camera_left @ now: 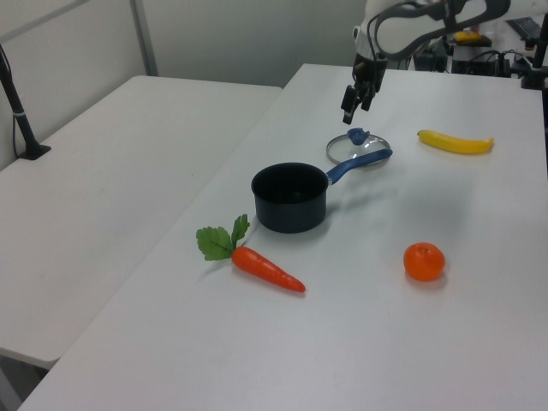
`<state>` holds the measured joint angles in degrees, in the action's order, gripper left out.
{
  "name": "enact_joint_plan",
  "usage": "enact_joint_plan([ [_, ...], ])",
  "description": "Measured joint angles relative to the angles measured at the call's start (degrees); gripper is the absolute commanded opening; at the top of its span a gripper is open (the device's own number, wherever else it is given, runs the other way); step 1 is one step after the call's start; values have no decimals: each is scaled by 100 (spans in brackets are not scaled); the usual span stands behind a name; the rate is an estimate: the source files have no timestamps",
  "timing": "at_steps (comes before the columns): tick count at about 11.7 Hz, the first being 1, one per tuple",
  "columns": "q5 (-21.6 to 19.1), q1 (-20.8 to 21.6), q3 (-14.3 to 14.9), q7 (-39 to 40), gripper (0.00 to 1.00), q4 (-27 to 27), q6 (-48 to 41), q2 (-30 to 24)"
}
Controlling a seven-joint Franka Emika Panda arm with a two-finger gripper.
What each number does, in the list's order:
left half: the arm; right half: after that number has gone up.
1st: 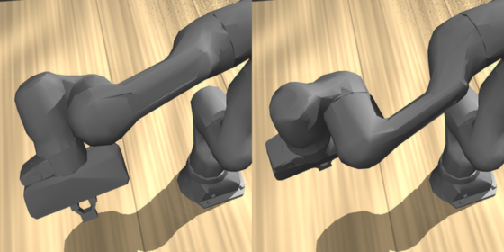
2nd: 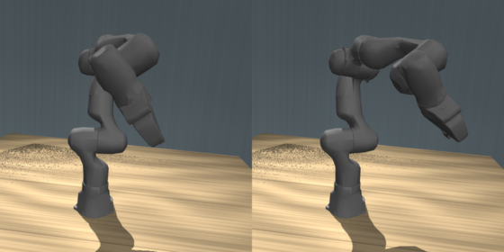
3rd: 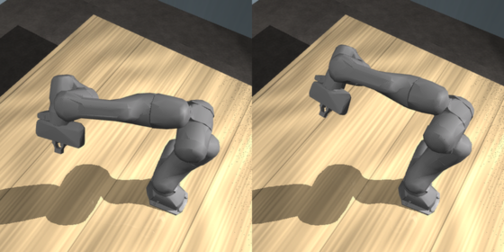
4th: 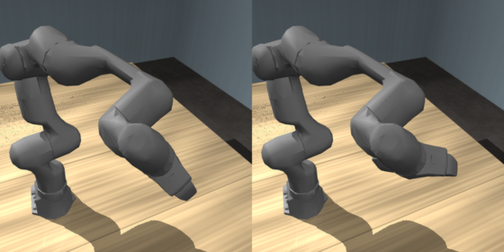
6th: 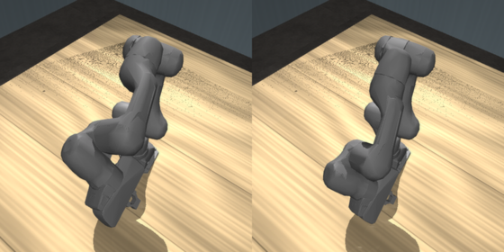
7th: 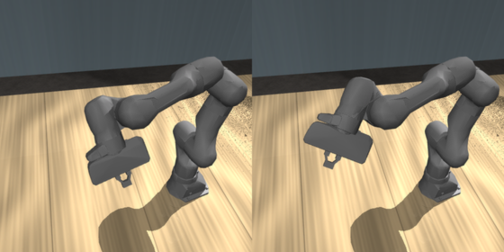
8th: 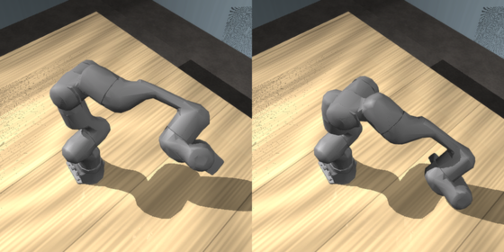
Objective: Close lid
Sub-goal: 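Move the gripper over the glass lid and lower onto its blue knob, then close the gripper on the blue knob and lift the glass lid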
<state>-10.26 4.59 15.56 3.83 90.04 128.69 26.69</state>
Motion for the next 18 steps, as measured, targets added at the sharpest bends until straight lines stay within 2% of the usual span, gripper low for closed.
enact_joint_plan([
  [5,31,-153,2,-101,90,2,15,203],
  [10,32,-148,2,-375,88,-8,372,452],
  [13,32,-137,-1,-548,78,-20,437,587],
  [15,32,-137,-2,-614,53,-28,566,641],
  [16,32,-137,-2,-626,47,-36,569,644],
  [18,35,-138,-2,-638,42,-51,570,646],
])
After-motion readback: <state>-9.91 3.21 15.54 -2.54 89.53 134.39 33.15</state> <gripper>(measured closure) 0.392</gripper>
